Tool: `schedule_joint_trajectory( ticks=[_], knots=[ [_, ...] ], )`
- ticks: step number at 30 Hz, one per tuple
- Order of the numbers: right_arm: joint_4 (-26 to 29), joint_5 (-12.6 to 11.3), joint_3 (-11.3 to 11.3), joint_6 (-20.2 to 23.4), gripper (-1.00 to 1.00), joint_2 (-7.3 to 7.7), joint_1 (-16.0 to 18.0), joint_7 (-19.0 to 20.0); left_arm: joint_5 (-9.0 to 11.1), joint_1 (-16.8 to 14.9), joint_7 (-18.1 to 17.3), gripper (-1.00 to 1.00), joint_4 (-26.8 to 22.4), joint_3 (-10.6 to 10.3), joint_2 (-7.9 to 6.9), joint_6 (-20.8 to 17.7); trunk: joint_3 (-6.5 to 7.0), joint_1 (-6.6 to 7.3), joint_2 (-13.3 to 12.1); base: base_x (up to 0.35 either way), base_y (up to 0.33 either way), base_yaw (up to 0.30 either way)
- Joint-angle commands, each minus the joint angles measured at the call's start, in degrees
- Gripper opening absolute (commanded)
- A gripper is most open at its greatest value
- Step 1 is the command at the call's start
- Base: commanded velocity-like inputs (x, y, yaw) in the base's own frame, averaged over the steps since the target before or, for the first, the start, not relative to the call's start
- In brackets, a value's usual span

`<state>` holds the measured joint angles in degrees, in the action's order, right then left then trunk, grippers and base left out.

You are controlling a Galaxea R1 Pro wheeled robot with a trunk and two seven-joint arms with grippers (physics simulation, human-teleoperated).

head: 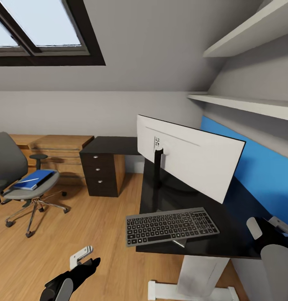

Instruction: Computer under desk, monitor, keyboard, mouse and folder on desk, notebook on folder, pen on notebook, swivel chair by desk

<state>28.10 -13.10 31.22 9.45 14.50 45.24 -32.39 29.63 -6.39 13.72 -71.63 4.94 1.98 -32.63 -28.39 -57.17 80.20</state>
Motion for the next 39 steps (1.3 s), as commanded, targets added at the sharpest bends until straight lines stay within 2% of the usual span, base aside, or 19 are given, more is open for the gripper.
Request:
schedule_joint_trajectory(
  ticks=[1,8,20,23,26,33,39],
  knots=[
    [0.1,-0.3,0.0,0.3,-1.00,0.00,0.0,-0.2,0.6,-0.1,0.4,1.00,-0.1,0.1,0.04,-0.2,-0.06,0.00,0.0,-0.030,0.142,-0.004],
    [0.1,-0.3,0.0,0.4,-1.00,0.00,0.0,-0.1,0.6,0.0,0.4,1.00,-0.1,0.1,0.04,-0.2,-0.06,0.00,0.0,-0.208,0.201,0.000],
    [0.0,-0.3,0.0,0.3,-1.00,0.00,0.0,-0.1,0.6,-0.1,0.4,1.00,-0.1,0.1,0.04,-0.2,-0.06,0.00,0.0,-0.332,0.015,0.000],
    [0.2,-0.1,-0.1,0.3,-1.00,-1.64,0.0,-0.1,0.6,-0.1,0.4,1.00,-0.1,0.1,0.04,-0.2,-0.06,0.00,0.0,-0.338,0.000,0.000],
    [0.2,-0.1,-0.2,0.3,-1.00,-2.34,0.0,0.0,0.6,-0.1,0.3,1.00,-0.1,0.1,0.04,-0.2,-0.06,0.00,0.0,-0.338,0.000,0.000],
    [0.0,-0.2,-4.1,0.3,-1.00,-3.34,0.0,0.3,0.6,-0.1,0.4,1.00,-0.1,0.1,0.04,-0.2,-0.06,0.00,0.0,-0.262,0.000,0.000],
    [0.3,0.2,-5.4,-0.8,-1.00,-6.39,-0.2,0.6,0.3,-0.1,0.5,1.00,-0.1,0.1,0.04,-0.2,-0.06,0.00,0.0,-0.037,0.000,0.000]
  ],
)
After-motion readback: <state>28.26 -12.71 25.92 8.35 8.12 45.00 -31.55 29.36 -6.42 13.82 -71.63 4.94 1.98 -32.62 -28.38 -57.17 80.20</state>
